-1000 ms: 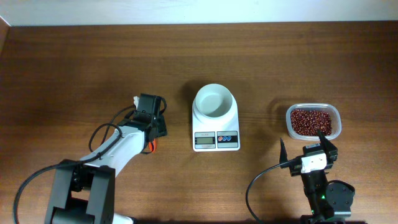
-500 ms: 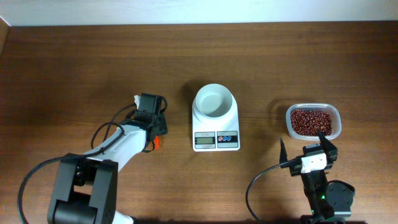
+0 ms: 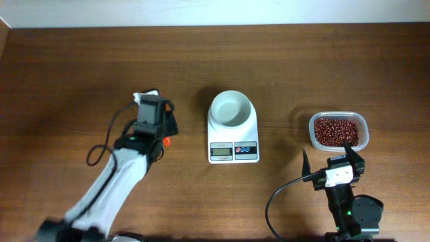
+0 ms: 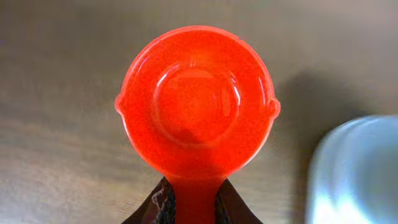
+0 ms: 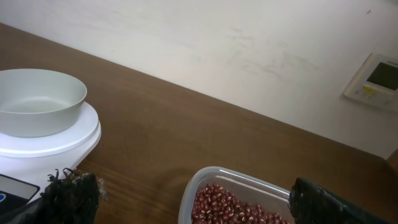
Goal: Scoop item into bowl and weigh 50g on scale
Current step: 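Carry the scoop over the scale toward the right gripper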
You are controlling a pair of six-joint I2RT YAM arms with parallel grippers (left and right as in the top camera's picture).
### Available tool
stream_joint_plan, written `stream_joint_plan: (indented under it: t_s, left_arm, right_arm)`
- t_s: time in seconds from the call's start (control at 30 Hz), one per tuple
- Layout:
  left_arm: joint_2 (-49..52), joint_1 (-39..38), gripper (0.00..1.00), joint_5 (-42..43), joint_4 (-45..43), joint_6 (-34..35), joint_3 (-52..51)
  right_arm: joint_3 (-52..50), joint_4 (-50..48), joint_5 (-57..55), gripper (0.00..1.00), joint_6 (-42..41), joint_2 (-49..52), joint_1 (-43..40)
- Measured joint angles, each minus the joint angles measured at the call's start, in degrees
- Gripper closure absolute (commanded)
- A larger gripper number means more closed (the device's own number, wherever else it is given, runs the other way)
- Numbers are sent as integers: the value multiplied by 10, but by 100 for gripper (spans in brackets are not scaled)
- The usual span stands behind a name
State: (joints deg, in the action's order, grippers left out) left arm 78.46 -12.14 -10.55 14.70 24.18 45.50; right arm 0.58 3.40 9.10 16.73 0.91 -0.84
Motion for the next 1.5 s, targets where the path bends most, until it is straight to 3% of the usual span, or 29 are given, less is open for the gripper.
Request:
stream_joint_plan:
  t_s: [0.13, 0.3, 0.4, 0.67, 0.8, 0.93, 1.03, 1.17, 1.27, 1.4, 1.5]
  left_arm:
    - [-88, 0, 100, 14, 53, 29, 25]
    - [-105, 0, 100, 72, 162, 57, 171]
    - [-105, 0, 100, 132, 167, 68, 219]
    - [-54, 0, 100, 288, 190, 89, 220]
    - [6, 0, 100, 346, 185, 193, 220]
    - [46, -19, 100, 376, 143, 271, 220]
    - [55, -45, 100, 387, 102, 339, 220]
    - [55, -72, 100, 391, 64, 448, 220]
    - [56, -97, 100, 393, 26, 525, 220]
    - [56, -123, 94, 393, -6, 606, 220]
    - [56, -139, 100, 392, -23, 623, 220]
  right_arm:
    - [0, 0, 0, 1, 0, 0, 0]
    - [0, 0, 0, 1, 0, 0, 0]
    - [0, 0, 0, 1, 0, 0, 0]
    - [0, -1, 7, 1, 0, 0, 0]
    - [0, -73, 104, 1, -3, 0, 0]
    - [12, -79, 118, 1, -102, 2, 0]
    - [151, -2, 122, 1, -170, 57, 0]
    - [413, 195, 164, 1, -196, 224, 1]
    - [609, 332, 212, 1, -203, 406, 2]
    - [671, 375, 344, 2, -207, 533, 2]
    - [673, 385, 432, 18, -222, 596, 2]
